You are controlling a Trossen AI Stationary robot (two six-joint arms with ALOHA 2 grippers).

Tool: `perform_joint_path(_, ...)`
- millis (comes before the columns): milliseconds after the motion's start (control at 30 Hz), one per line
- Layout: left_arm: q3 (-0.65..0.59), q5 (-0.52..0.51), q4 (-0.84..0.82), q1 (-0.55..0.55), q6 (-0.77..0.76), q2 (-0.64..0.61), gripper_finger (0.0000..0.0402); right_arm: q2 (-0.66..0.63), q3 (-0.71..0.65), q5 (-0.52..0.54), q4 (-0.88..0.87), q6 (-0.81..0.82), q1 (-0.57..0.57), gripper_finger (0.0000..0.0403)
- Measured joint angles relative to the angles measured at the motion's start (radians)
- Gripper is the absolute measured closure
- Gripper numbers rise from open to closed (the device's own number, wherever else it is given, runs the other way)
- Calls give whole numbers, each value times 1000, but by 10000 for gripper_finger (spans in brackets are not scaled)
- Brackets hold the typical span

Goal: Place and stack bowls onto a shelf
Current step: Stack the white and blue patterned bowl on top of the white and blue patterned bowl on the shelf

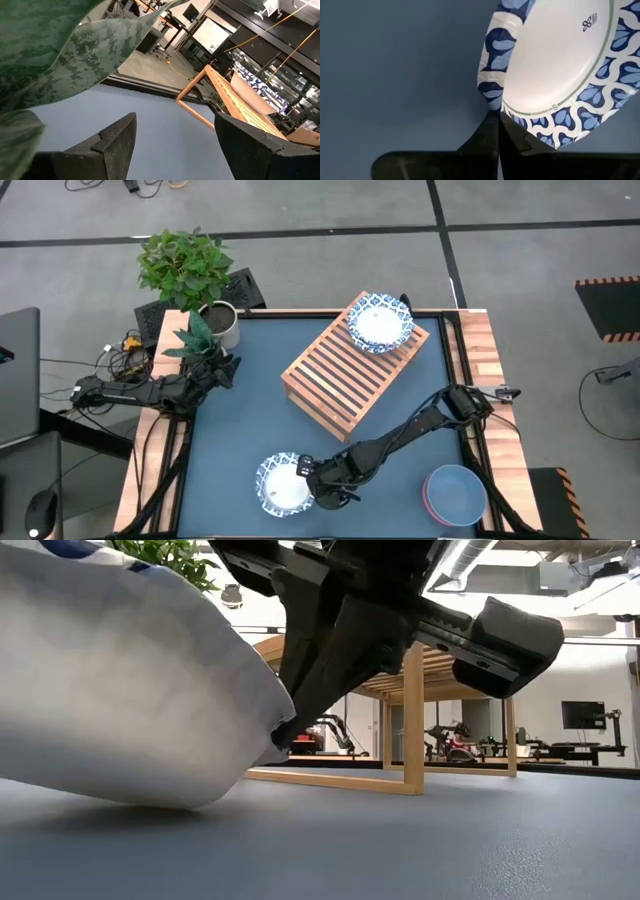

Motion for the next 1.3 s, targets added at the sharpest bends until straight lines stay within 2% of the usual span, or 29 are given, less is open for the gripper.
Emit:
perform_joint_path(233,0,0,0,0,-1,0,148,-33,3,133,-10,28,13,386)
perform_joint_path(467,0,0,0,0,0,0,148,-233,19,312,-53,100,-26,386)
perform_joint_path(600,0,2,0,0,7,0,148,-382,20,437,-137,172,-92,386)
perform_joint_path(867,0,62,6,0,89,0,148,-638,20,573,-368,249,-296,386)
perform_joint_path(1000,0,73,7,0,90,0,148,-731,20,571,-491,434,-408,386)
perform_joint_path(1067,0,112,10,0,85,0,148,-762,20,575,-565,490,-456,386)
perform_joint_path(1300,0,307,18,0,-81,0,148,-798,20,549,-676,455,-541,386)
